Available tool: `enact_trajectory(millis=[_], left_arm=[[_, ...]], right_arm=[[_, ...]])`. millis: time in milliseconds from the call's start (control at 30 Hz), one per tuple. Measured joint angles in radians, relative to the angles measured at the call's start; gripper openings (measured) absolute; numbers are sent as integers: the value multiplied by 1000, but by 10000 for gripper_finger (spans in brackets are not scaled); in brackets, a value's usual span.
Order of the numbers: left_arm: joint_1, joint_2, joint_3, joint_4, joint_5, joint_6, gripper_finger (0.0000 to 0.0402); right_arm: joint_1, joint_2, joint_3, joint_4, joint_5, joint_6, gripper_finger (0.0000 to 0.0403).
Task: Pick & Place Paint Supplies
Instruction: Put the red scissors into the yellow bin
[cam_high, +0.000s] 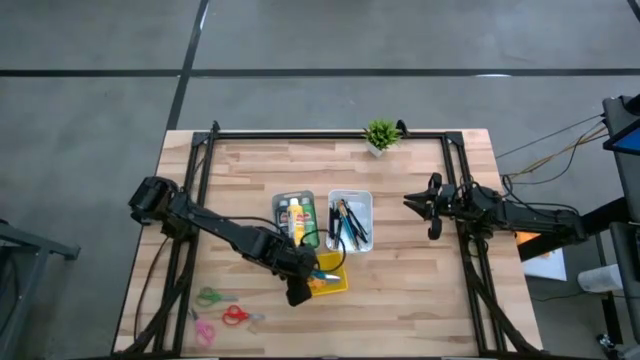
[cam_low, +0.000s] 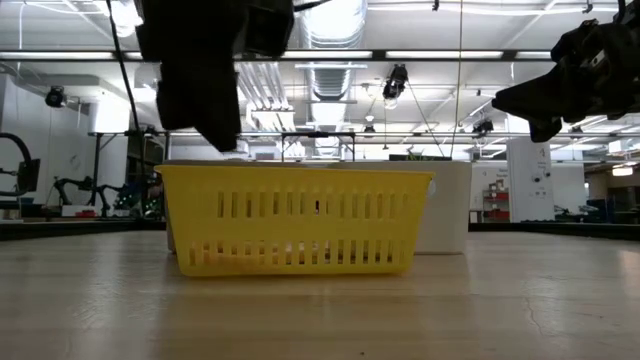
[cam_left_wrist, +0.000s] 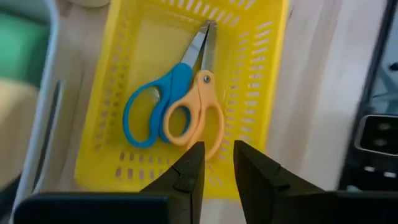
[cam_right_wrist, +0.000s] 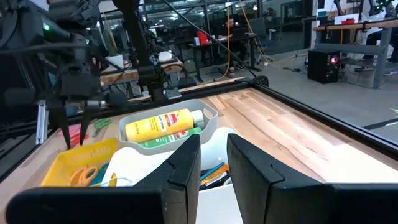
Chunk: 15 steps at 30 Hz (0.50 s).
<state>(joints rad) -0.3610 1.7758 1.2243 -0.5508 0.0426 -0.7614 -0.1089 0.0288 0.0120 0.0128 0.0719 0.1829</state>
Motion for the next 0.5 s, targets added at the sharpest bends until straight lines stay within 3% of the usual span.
enact_trajectory(millis=[267,500], left_arm=[[-18,-113,-1,-167,-7,-132,88],[-125,-146,-1,-349,-88,-334,88]], right_arm=[[0,0,0,0,1,0,78],[0,0,0,0,0,0,78]])
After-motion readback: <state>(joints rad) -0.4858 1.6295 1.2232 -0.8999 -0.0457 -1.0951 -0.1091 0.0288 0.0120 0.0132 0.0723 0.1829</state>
